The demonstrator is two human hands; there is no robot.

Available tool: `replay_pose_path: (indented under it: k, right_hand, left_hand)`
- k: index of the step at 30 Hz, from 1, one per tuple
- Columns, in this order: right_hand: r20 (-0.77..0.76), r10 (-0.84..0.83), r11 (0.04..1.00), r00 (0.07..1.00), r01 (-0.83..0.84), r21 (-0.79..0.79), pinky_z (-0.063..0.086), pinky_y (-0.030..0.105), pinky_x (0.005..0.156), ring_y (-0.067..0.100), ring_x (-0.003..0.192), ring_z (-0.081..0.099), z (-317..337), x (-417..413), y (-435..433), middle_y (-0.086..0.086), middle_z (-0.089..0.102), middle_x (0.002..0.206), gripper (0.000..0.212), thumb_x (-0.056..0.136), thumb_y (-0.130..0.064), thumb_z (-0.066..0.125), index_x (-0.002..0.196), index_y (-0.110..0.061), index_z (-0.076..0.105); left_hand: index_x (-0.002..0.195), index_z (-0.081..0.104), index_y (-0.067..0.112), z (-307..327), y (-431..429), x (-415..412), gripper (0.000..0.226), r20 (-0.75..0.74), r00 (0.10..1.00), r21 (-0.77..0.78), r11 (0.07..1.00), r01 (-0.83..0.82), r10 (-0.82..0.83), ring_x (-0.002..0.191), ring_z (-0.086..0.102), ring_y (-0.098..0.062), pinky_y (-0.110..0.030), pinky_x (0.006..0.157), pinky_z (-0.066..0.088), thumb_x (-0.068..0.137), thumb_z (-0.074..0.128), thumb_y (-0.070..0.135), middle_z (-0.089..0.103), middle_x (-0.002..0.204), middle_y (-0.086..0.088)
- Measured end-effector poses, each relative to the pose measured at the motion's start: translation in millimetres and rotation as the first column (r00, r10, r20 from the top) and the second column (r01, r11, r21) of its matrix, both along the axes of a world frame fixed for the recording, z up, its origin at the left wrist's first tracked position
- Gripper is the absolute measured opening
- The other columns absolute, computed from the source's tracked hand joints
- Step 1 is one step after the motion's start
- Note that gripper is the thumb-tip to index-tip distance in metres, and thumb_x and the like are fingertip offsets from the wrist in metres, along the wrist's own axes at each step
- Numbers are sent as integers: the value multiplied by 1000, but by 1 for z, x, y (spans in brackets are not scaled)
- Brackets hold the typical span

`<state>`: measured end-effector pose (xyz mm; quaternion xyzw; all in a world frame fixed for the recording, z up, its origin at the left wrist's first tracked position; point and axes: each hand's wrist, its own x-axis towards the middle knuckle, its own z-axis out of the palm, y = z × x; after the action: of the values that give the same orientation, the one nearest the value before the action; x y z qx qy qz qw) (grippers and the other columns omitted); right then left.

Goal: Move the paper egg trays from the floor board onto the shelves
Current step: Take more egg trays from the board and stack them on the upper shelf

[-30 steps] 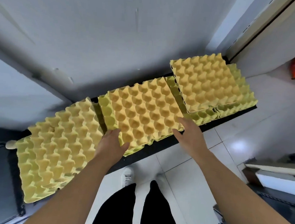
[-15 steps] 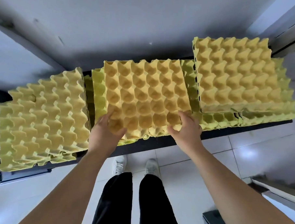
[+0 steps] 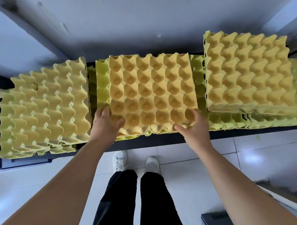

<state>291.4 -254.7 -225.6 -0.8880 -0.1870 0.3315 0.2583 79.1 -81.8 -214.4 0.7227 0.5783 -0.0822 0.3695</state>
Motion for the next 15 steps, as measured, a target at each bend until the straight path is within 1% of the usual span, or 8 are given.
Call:
replay_pose_path:
  k: [2,3,5,7,9,11,13,15]
  right_hand:
    - [34,27,1000,999,-27,5,38,45,104,26,129,37,-2,2,-1,7,41,138,84,73,-37,76,143,-19,33]
    - [47,26,1000,999,-26,6,38,43,104,26,129,37,-3,3,-1,7,39,139,83,74,-38,75,143,-18,33]
    - [62,14,1000,998,-15,22,39,32,99,24,127,39,-1,1,-2,9,34,141,80,77,-36,74,142,-14,34]
    - [94,12,998,995,-19,68,39,25,89,24,118,46,5,-5,-3,8,34,137,74,78,-34,74,139,-11,38]
    - [119,5,994,993,-18,111,41,26,86,26,111,50,14,-7,-4,7,36,133,72,78,-35,73,137,-9,40]
    - [146,7,988,989,-29,149,44,30,90,25,113,50,28,-6,-6,8,35,135,75,78,-38,72,139,-9,37]
    - [192,29,980,981,-66,190,40,25,88,22,117,47,50,-5,-6,7,34,138,77,79,-37,72,141,-10,35]
    - [248,59,968,967,-116,223,37,21,87,21,121,44,72,-4,-3,7,33,140,77,79,-36,72,142,-11,34]
  left_hand:
    - [140,31,13,-2,-4,4,66,-26,1000,1,1000,6,-6,119,46,-36,-52,96,41,88,57,44,48,133,-14]
    - [143,28,12,-2,-7,6,69,-32,999,19,1000,0,0,120,47,-36,-53,98,40,89,57,45,49,133,-14]
    - [148,20,11,2,-15,9,76,-12,1000,46,999,-11,12,130,39,-34,-53,107,31,90,56,45,41,144,-13]
    - [151,13,11,9,-21,10,81,57,998,46,998,-30,28,139,29,-29,-47,112,26,91,56,45,29,153,-10]
    - [152,10,13,20,-23,12,84,138,988,12,997,-77,75,139,28,-25,-41,108,30,90,57,45,26,154,-7]
    - [151,13,14,33,-22,12,84,181,977,-13,994,-107,108,137,32,-24,-39,105,32,88,59,45,28,152,-6]
    - [148,21,16,50,-20,8,83,229,965,0,991,-132,128,131,40,-24,-39,101,38,84,64,46,37,146,-6]
    - [147,24,17,69,-18,4,87,273,951,16,988,-153,143,120,46,-16,-30,92,39,78,73,39,43,138,0]
